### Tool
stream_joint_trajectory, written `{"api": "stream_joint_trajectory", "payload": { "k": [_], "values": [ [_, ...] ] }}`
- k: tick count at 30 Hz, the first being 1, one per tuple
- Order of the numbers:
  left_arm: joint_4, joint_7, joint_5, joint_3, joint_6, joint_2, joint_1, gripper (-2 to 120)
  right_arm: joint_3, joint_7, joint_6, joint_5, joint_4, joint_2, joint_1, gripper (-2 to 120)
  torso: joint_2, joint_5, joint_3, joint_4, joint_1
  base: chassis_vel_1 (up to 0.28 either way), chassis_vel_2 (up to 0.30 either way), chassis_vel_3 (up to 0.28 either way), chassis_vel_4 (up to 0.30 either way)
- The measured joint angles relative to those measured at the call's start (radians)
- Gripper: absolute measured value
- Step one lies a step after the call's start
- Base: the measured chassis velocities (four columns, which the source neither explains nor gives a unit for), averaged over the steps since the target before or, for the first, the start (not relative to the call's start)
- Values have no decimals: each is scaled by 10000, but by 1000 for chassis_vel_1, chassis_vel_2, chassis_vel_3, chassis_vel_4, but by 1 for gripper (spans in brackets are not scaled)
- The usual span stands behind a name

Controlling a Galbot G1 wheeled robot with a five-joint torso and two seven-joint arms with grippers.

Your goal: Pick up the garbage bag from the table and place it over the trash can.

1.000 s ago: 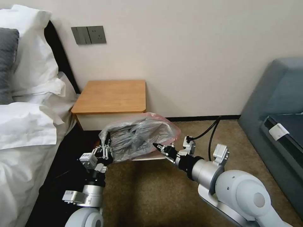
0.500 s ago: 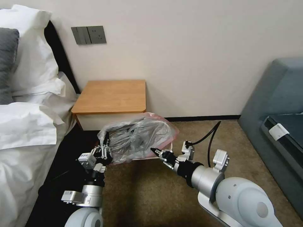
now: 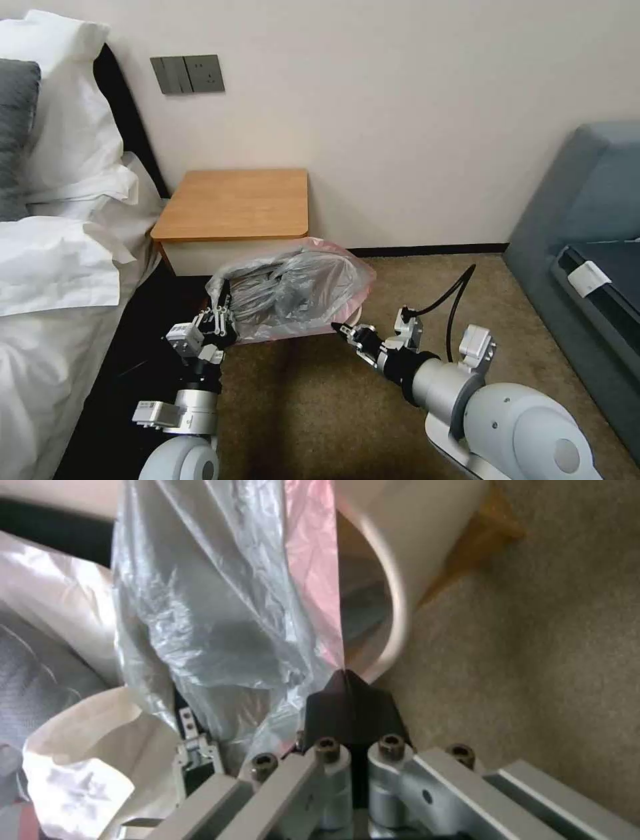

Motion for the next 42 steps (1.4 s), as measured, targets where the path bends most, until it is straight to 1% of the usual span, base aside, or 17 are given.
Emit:
{"api": "stream_joint_trajectory", "payload": {
  "k": [8,9,11,12,14,17,18,20,23,24,27,29,30,32,33,36,42],
  "values": [
    [85,0,-39,-24,27,-3,-18,9,238,-119,-532,-283,5,24,103,0,0,0,0,0,0,0,0,0,0],
    [85,0,-62,-49,31,2,-18,9,284,-126,-566,-265,6,6,103,2,0,0,0,0,0,0,0,0,0],
    [88,0,-125,-106,40,17,-13,9,460,-193,-629,-230,30,-99,98,12,0,0,0,1,0,0,0,0,0],
    [88,0,-125,-106,40,17,-13,9,460,-193,-629,-230,30,-99,98,12,0,0,0,1,0,0,0,0,0],
    [90,6,-140,-114,44,7,14,9,558,-274,-633,-210,30,-149,146,24,0,0,0,0,0,0,0,0,0],
    [89,14,-138,-110,44,-1,28,9,567,-291,-616,-199,30,-148,203,29,0,0,0,1,0,0,0,0,0],
    [27,29,-107,-98,44,-6,44,9,558,-300,-589,-189,30,-112,289,39,0,-1,0,1,0,0,0,0,0],
    [-26,31,-90,-99,44,-6,48,9,546,-300,-571,-192,30,-78,326,42,0,0,0,0,0,0,0,0,0],
    [-159,49,-11,-98,43,26,78,9,516,-311,-552,-207,26,10,438,55,0,0,1,0,0,0,0,0,0],
    [-159,49,-11,-98,43,26,78,9,516,-311,-552,-207,26,10,438,55,0,0,1,0,0,0,0,0,0],
    [-263,68,70,-99,43,51,100,9,467,-329,-522,-226,22,70,597,70,0,0,0,1,0,0,0,0,0],
    [-295,71,87,-100,42,57,104,9,455,-338,-508,-228,21,75,625,74,0,0,0,1,0,0,0,0,0],
    [-329,75,118,-101,39,62,105,9,447,-348,-499,-228,20,75,641,81,0,0,1,0,0,0,0,0,0],
    [-371,85,202,-106,16,64,105,9,435,-376,-488,-234,18,73,655,89,0,0,0,0,0,0,0,0,0],
    [-371,85,202,-106,16,64,105,9,435,-376,-488,-234,18,73,655,89,0,0,0,0,0,0,0,0,0],
    [-420,116,398,-93,-61,47,106,9,367,-471,-485,-244,12,133,737,99,0,0,1,0,0,0,0,0,0],
    [-460,192,533,-67,-140,30,147,9,250,-609,-485,-254,7,294,877,100,0,0,0,0,0,0,0,0,0]
  ]
}}
